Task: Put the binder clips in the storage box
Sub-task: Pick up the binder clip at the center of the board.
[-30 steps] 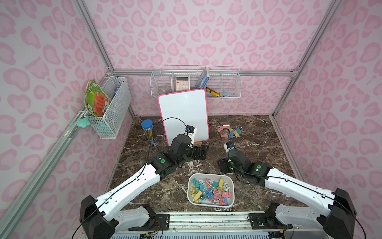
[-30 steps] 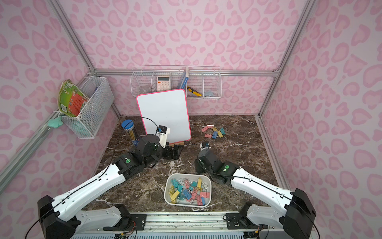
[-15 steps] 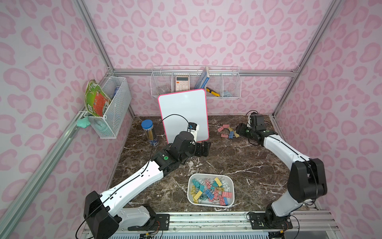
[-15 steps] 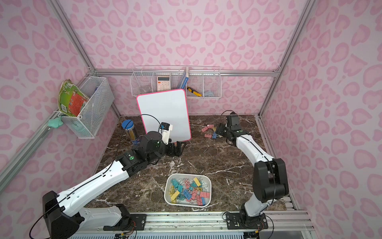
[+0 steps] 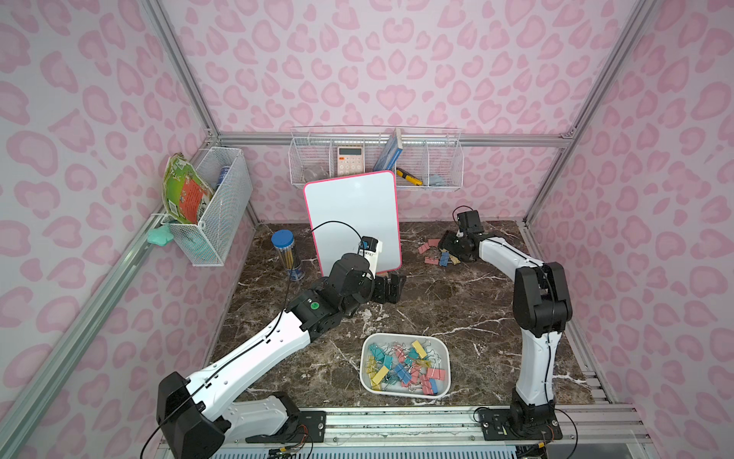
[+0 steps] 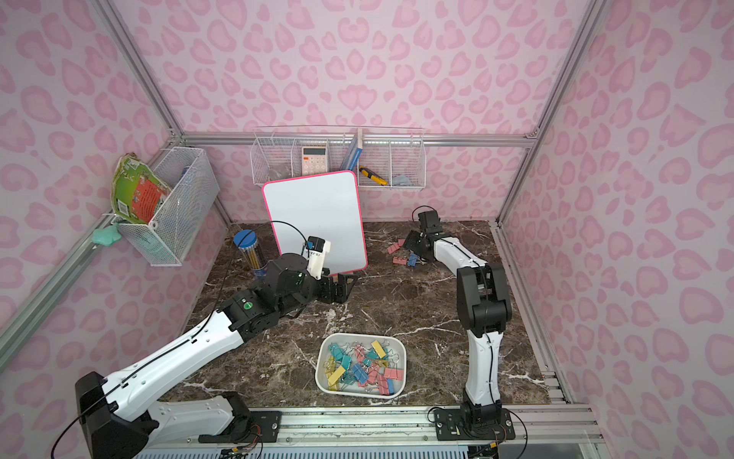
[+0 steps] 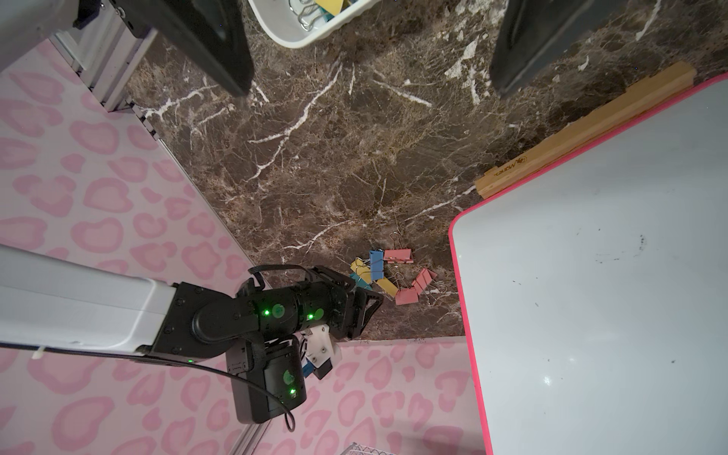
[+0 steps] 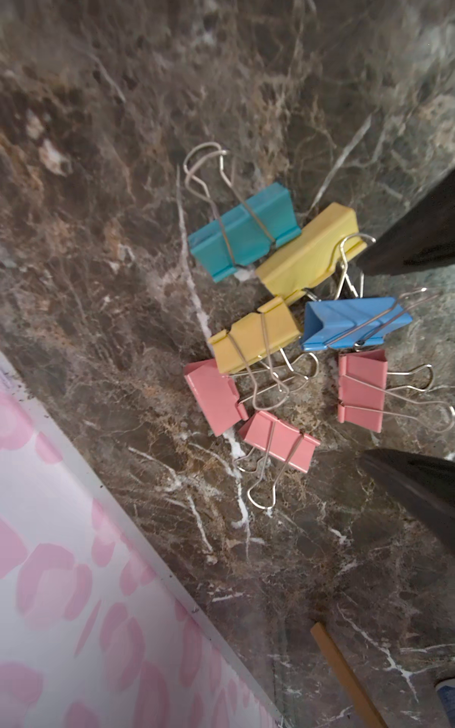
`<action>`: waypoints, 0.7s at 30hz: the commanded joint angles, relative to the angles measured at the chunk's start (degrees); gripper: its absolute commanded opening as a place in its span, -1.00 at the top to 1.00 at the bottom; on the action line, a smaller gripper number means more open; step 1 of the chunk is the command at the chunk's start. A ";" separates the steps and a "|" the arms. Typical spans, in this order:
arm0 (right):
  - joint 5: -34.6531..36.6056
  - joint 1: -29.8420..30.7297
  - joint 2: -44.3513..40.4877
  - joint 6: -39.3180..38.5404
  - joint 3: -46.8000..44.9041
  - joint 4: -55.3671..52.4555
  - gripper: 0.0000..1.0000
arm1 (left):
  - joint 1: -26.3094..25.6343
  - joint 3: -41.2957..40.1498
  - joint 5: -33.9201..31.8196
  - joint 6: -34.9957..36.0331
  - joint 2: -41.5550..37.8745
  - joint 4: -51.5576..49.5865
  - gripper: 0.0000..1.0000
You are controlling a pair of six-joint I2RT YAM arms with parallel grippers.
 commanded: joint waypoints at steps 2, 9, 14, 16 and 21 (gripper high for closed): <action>0.17 -0.18 0.84 1.74 -1.15 0.27 -0.44 | 0.07 -0.79 1.47 0.12 -1.07 -0.21 -0.98; -1.86 -0.26 -1.16 1.99 -5.67 4.84 0.12 | 0.07 -2.14 1.03 0.05 -2.35 -0.15 -0.98; -1.86 -0.64 -1.35 0.79 -5.46 5.27 0.60 | 0.06 -1.93 1.54 -0.31 -2.35 -0.13 -0.99; -2.07 -0.91 -1.39 0.18 -5.50 5.37 0.77 | 0.07 -1.81 1.64 -0.48 -2.47 -0.18 -0.98; -2.83 -1.08 -3.68 -1.37 -6.96 6.26 1.00 | 0.05 -1.83 1.60 -0.66 -2.81 -0.29 -0.99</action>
